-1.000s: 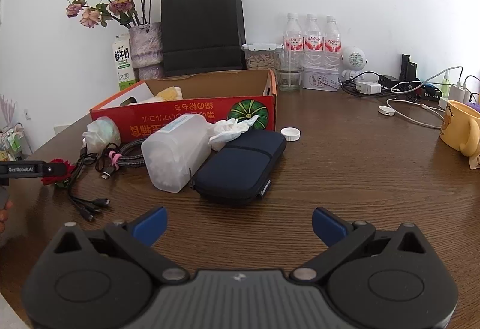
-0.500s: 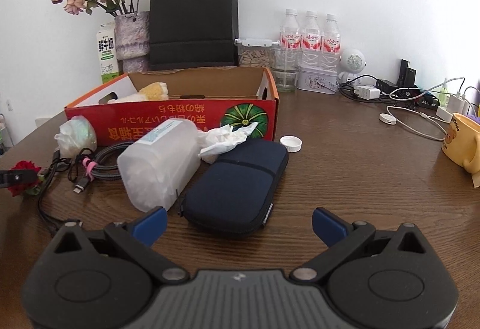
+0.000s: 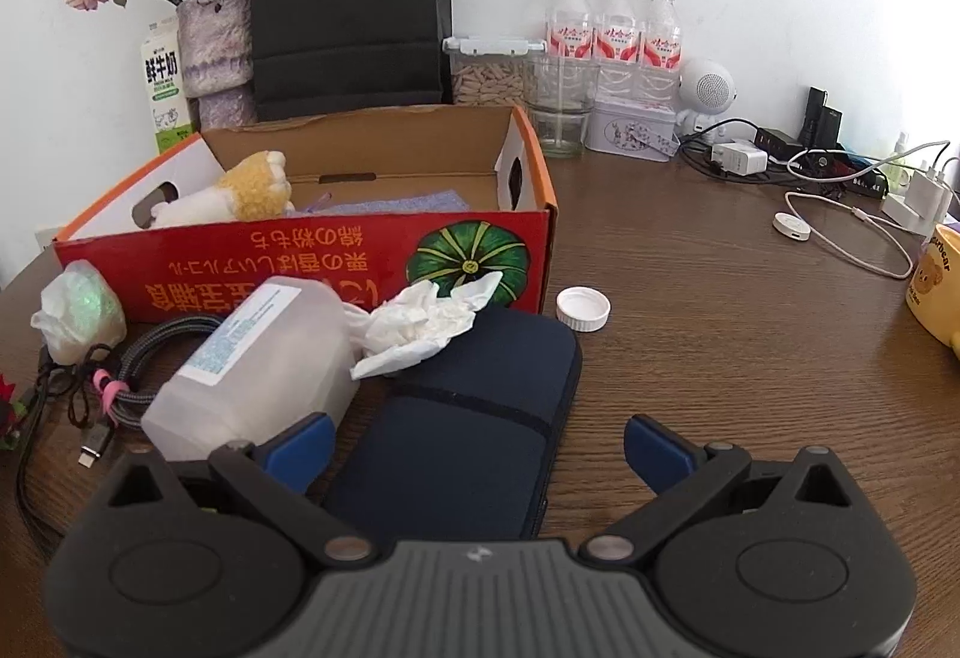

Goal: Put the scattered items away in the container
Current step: 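Grasp the navy zip case with right tool while left tool holds the rose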

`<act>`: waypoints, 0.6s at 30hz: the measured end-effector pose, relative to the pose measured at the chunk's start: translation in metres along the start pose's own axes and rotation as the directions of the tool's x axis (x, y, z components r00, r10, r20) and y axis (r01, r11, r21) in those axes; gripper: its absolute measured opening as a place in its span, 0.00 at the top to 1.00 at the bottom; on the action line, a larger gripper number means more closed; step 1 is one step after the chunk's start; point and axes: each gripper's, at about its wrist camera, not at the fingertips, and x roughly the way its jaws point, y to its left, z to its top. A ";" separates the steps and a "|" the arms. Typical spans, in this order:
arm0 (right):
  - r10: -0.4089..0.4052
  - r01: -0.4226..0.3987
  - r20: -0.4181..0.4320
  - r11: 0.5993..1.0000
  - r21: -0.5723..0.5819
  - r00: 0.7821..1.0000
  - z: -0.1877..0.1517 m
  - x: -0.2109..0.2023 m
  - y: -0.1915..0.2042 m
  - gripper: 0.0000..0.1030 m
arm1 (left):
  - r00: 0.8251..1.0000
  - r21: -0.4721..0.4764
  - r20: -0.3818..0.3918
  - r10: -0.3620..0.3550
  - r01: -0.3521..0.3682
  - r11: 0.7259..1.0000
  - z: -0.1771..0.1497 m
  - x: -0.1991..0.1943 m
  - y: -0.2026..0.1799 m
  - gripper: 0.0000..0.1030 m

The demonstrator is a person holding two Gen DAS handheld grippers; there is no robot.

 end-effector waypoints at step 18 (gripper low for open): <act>0.082 -0.083 -0.033 0.996 -0.028 0.996 -0.008 -0.007 -0.013 0.38 | 1.000 0.004 -0.004 -0.001 0.001 1.000 0.000 0.001 0.000 0.55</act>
